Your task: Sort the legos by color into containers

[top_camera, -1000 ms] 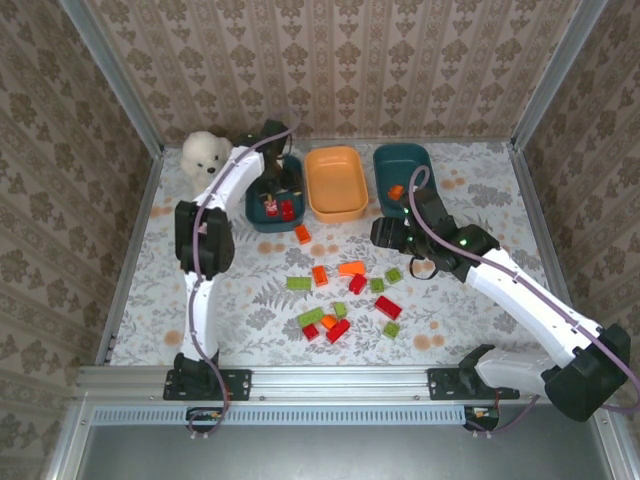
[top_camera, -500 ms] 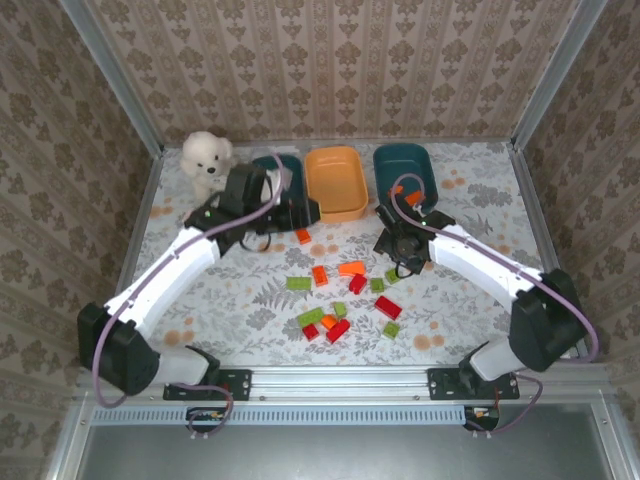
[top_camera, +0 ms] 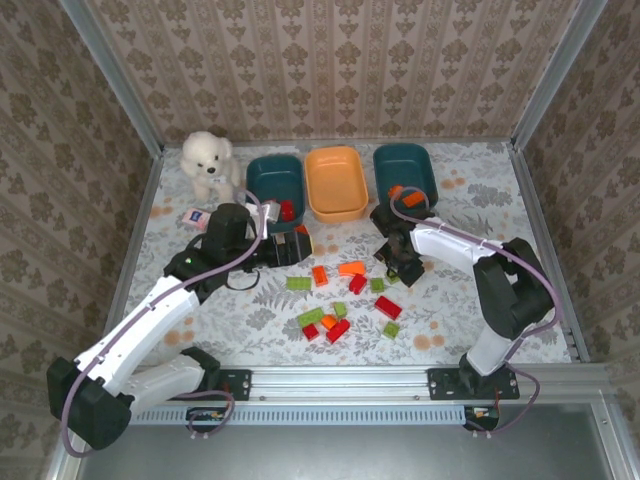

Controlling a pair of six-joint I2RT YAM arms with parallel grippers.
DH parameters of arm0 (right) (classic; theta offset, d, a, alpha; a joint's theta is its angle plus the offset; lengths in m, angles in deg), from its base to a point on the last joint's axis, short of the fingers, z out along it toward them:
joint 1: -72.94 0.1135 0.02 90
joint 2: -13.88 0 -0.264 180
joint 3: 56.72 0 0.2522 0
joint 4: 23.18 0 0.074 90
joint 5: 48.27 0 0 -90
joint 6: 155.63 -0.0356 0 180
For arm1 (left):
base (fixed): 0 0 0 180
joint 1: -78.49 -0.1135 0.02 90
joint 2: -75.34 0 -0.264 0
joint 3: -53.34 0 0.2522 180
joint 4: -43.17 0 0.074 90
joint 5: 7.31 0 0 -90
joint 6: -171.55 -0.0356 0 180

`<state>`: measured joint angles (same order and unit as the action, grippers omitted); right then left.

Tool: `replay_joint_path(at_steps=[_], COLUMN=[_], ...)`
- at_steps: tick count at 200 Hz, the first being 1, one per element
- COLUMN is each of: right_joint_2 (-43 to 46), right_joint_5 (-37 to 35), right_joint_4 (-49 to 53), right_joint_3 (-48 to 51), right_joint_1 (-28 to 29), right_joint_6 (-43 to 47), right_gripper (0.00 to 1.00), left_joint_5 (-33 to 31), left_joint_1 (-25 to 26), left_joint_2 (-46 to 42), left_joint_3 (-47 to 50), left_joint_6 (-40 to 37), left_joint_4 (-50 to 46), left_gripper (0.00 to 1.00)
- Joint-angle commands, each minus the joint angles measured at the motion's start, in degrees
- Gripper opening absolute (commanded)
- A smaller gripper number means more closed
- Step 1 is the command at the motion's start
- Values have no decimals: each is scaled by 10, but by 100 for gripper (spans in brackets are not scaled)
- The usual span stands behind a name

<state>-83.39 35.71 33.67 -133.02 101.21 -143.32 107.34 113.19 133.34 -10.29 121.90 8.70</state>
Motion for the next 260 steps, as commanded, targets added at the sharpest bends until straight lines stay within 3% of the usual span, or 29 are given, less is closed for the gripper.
replay_joint_path(at_steps=[1,113,179,219,260], right_joint_2=[-17,-58,-48,-5,-62], right_joint_5=[13,44,32,-33,-39], right_joint_4=[19,-30,-23,15,5], right_joint_3=[-6,8,8,-80,-261], right_joint_1=[4,6,5,28,64], right_joint_6=[-43,-59,-44,84,254], right_gripper=[67,52,33,31,32], left_joint_5=[-9,-1,15,-4,-28], left_joint_1=[0,-1,-4,-21,-118], left_joint_2=[-4,8,28,32,74], left_joint_3=[-3,-1,1,-15,-64], left_joint_6=[9,18,32,48,111], left_joint_4=[3,32,53,37,-38], left_gripper=[88,88,88,88,88])
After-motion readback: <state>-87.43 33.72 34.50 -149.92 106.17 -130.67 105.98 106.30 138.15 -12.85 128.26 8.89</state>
